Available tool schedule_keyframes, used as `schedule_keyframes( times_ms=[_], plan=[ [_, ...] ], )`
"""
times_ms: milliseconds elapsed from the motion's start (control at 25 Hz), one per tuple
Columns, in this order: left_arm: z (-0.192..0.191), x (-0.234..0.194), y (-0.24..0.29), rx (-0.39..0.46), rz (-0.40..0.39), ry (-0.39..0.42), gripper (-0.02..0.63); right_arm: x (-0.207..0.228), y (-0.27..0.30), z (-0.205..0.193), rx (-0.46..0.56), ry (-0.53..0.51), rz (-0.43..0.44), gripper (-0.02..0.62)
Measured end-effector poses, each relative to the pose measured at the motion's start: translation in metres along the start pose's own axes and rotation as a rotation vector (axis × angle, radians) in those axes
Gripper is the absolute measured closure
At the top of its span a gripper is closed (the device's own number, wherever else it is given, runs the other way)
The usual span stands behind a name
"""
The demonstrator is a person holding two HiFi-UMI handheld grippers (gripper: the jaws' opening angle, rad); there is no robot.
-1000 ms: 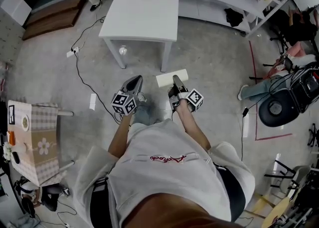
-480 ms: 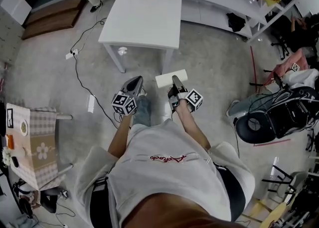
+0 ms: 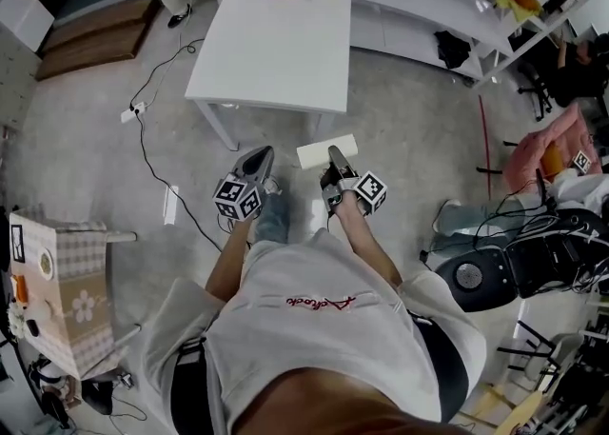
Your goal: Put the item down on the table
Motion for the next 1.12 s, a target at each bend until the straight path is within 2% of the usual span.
schedule_keyframes(
  times_ms=[560,1120],
  plan=[
    [0.035,-0.085,0.056,-0.008,0.025,-0.023,0.586,-0.001,0.118,0.004,-0.031,0.008,-0.013,0.394],
    [0.086,-0.171,0.123,0.004,0.005,-0.018,0.586,-0.016,0.235,0.016,-0.023,-0.005,-0.006,0.394]
  ],
)
Point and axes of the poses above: the fingertips, and each gripper's own axes: y forward along the fingers, x to its right, z out of its top, the point moved 7 cm from there along -y, backward along the fingers, and after that the axes turned 4 degrees about z, right-handed, at the moved point
